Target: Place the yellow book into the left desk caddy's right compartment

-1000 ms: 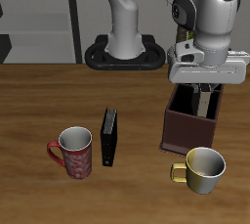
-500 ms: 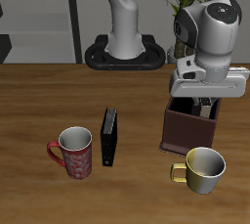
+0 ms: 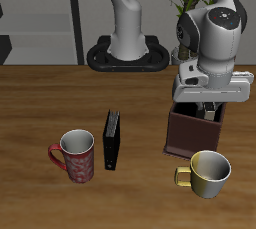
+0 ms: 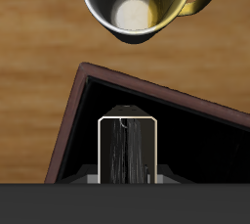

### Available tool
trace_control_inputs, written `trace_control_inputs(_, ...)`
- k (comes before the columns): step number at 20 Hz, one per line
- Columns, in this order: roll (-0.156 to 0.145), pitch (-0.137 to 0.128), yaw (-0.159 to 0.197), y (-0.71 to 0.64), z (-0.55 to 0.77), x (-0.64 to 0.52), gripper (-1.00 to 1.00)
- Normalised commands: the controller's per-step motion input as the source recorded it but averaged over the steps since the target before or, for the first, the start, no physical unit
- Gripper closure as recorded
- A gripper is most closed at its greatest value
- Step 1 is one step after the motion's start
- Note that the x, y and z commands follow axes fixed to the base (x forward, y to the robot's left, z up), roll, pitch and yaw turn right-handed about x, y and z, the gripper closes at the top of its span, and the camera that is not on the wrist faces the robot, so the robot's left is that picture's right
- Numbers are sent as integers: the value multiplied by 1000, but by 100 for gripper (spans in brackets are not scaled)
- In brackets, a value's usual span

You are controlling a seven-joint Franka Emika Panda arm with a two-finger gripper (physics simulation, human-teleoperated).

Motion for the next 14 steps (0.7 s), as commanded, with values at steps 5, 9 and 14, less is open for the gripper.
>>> trace_control_inputs(5,-16,17,-19,-107,17,-19,-100)
trace_control_inputs(9,2,11,6,-35,16,6,-100)
trace_control_inputs(14,-23,-67,27,-193,358,-162,-100)
